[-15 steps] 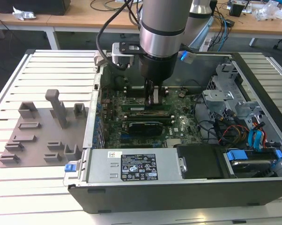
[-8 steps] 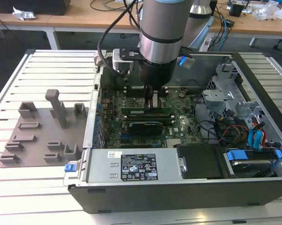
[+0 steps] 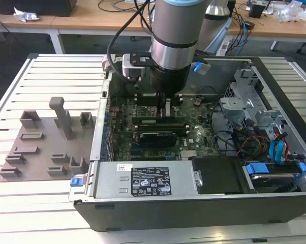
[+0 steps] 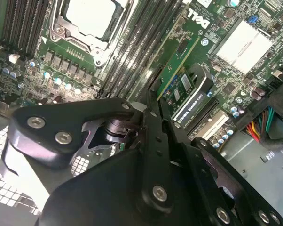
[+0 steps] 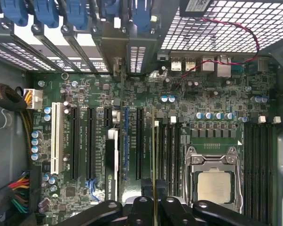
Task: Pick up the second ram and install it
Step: 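Insert the second ram into the second slot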
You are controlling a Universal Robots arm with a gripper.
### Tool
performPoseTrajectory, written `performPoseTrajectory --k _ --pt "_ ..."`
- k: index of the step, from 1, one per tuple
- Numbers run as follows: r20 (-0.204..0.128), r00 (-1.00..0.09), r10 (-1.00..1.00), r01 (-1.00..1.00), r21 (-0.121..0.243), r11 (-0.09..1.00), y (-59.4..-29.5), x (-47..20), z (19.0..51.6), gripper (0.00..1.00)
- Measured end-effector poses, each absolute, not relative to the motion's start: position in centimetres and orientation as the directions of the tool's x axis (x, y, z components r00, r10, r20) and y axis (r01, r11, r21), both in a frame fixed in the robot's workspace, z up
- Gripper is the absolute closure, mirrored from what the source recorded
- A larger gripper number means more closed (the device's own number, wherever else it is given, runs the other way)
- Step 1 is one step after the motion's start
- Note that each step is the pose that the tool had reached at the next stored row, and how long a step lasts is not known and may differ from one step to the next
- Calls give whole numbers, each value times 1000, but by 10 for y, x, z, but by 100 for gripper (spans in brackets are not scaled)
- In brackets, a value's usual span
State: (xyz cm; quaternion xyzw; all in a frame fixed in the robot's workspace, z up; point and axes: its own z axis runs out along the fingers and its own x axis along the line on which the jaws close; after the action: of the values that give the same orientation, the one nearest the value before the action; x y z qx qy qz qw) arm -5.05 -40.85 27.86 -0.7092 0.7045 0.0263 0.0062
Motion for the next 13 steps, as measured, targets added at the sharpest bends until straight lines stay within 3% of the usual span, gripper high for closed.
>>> performPoseTrajectory --k 13 --pt "-50 6 -999 -1000 28 -7 -397 -51 271 87"
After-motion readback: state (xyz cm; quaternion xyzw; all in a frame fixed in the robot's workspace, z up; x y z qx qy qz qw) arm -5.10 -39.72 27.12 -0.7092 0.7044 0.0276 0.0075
